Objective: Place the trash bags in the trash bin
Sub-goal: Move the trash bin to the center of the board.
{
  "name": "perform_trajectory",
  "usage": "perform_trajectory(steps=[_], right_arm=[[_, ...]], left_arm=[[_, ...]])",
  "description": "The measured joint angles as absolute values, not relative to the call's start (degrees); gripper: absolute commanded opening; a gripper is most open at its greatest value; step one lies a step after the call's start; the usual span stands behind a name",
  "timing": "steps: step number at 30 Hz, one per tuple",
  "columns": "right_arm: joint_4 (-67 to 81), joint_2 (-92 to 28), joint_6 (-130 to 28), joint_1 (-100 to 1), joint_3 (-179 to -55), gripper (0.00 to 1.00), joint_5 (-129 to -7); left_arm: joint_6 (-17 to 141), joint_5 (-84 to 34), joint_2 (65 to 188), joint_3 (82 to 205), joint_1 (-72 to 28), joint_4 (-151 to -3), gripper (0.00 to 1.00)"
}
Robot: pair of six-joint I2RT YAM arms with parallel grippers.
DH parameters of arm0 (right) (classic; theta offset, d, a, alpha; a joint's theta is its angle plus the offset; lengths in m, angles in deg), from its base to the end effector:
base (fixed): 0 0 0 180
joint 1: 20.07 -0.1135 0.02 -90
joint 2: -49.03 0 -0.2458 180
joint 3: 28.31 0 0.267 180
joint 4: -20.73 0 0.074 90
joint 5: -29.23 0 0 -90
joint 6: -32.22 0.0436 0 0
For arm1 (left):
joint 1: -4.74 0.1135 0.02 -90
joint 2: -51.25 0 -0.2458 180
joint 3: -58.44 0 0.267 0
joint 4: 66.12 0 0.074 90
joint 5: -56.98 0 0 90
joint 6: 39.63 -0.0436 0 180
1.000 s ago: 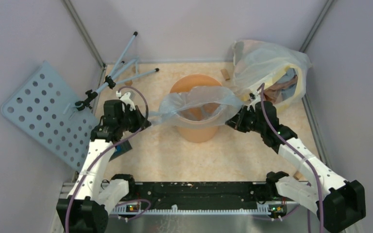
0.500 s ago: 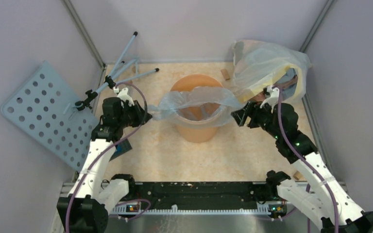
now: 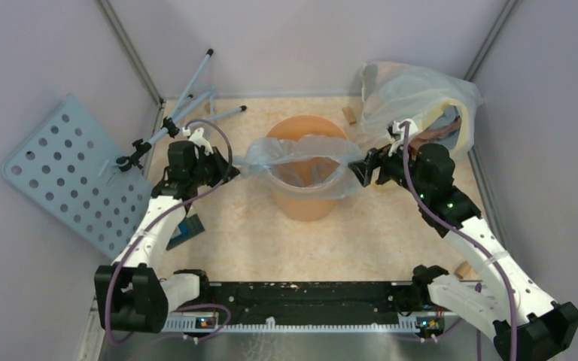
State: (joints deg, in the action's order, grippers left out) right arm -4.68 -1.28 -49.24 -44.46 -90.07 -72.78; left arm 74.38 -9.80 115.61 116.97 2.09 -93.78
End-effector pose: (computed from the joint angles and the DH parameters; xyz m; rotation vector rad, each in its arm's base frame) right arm 0.2129 0.1065 0.3275 -0.4044 1.8050 0.5945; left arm 0.2733 -0.0299 0.2450 -0.1669 2.1791 -0.7035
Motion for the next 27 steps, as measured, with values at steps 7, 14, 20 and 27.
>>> perform_trajectory(steps=[7,14,20,27], right_arm=[[5.59,-3.48,-55.36,-47.04,-91.95,0.71,-78.88],[1.07,-14.96,-68.41,-60.91,-103.73,0.73,-76.04],[-5.40,-20.75,-75.21,-64.61,-110.53,0.69,-73.00],[-9.21,-27.94,-80.35,-67.93,-116.56,0.69,-70.68]], left_arm=[[75.38,-5.78,123.74,120.07,2.09,-87.68,0.12],[78.09,2.05,134.21,125.08,2.09,-81.06,0.07],[79.43,8.08,140.07,127.17,1.80,-77.52,0.07],[79.12,10.57,140.15,129.23,1.58,-77.32,0.07]])
